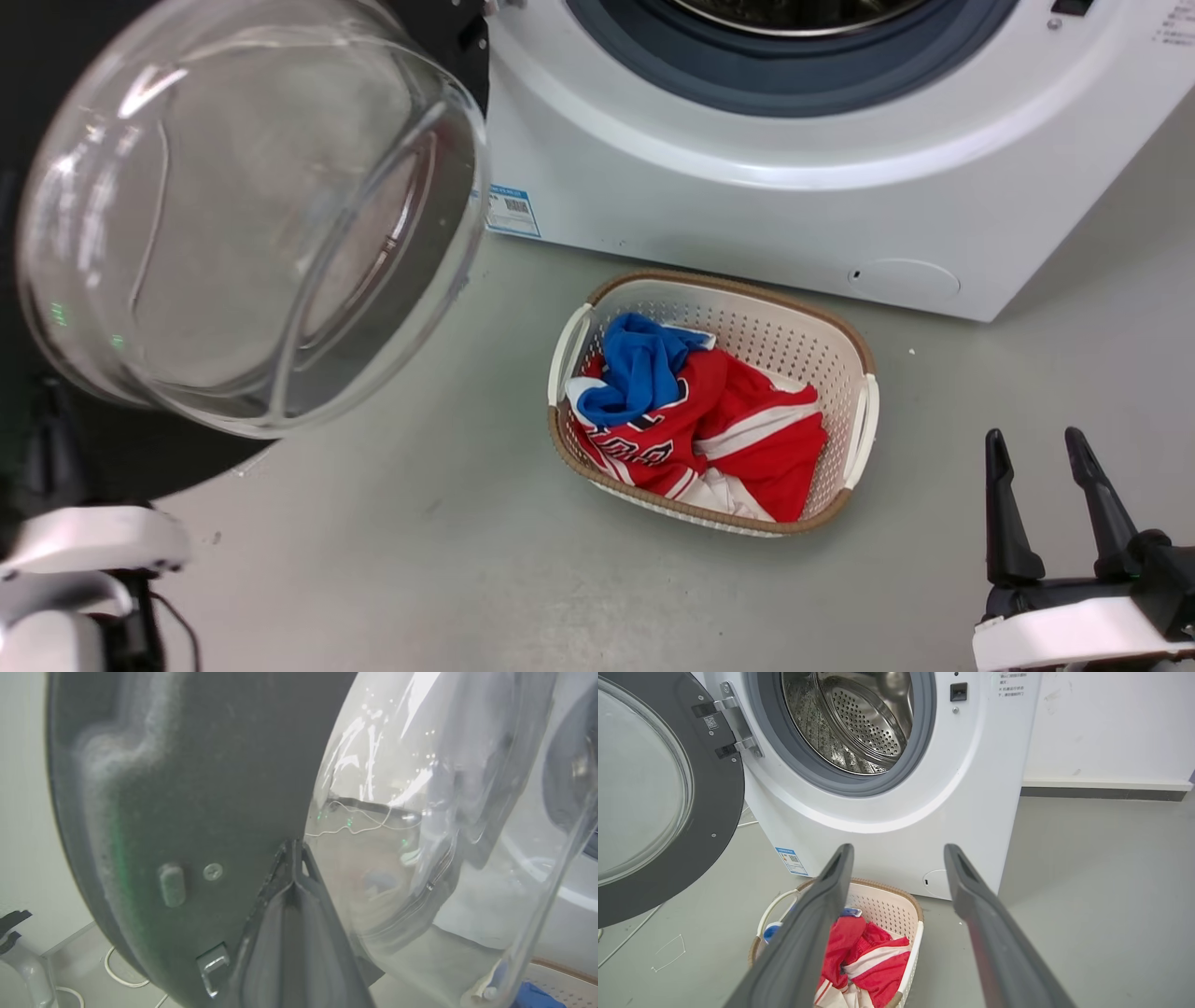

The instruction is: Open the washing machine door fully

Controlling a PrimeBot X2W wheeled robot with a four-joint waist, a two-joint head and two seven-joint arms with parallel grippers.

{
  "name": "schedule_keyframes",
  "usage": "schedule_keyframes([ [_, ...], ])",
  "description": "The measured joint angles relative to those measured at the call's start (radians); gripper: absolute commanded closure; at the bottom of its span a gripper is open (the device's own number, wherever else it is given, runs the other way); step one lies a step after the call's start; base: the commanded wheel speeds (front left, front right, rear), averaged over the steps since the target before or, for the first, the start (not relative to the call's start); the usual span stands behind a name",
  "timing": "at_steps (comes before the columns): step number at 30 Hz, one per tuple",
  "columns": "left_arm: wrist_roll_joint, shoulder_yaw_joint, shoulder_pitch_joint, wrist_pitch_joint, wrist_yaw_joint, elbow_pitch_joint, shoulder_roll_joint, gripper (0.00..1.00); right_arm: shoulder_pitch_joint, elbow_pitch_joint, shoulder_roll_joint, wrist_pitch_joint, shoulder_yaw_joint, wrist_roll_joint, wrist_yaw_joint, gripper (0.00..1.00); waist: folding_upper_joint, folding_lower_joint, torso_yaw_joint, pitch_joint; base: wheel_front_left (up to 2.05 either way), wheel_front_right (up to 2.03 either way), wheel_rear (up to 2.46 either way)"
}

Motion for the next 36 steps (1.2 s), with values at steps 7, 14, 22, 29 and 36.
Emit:
schedule_keyframes([
  [7, 0.018, 0.095, -0.056, 0.0, -0.028, 0.044, 0.023, 1.0, -0.019, -0.003, 0.0, 0.0, -0.002, -0.014, 0.0, 0.0, 0.0, 0.0, -0.013, 0.034, 0.0, 0.0, 0.0],
  [14, 0.031, 0.174, -0.131, 0.0, -0.055, 0.123, 0.059, 1.0, -0.043, -0.004, 0.0, 0.0, 0.004, -0.026, 0.0, 0.0, 0.0, 0.0, -0.028, 0.052, 0.0, 0.0, 0.0],
  [22, 0.055, 0.241, -0.18, 0.0, -0.076, 0.205, 0.092, 1.0, -0.057, -0.005, 0.0, 0.0, 0.006, -0.03, 0.0, 0.0, 0.0, 0.0, -0.047, 0.058, 0.0, 0.0, 0.0],
  [29, 0.082, 0.276, -0.2, 0.0, -0.107, 0.25, 0.112, 1.0, -0.058, -0.004, 0.0, 0.0, 0.007, -0.03, 0.0, 0.0, 0.0, 0.0, -0.059, 0.046, 0.0, 0.0, 0.0],
  [36, 0.13, 0.269, -0.166, 0.0, -0.141, 0.229, 0.1, 1.0, -0.049, 0.002, 0.0, 0.0, 0.008, -0.01, 0.0, 0.0, 0.0, -0.0001, -0.067, -0.009, 0.0, 0.0, 0.0],
])
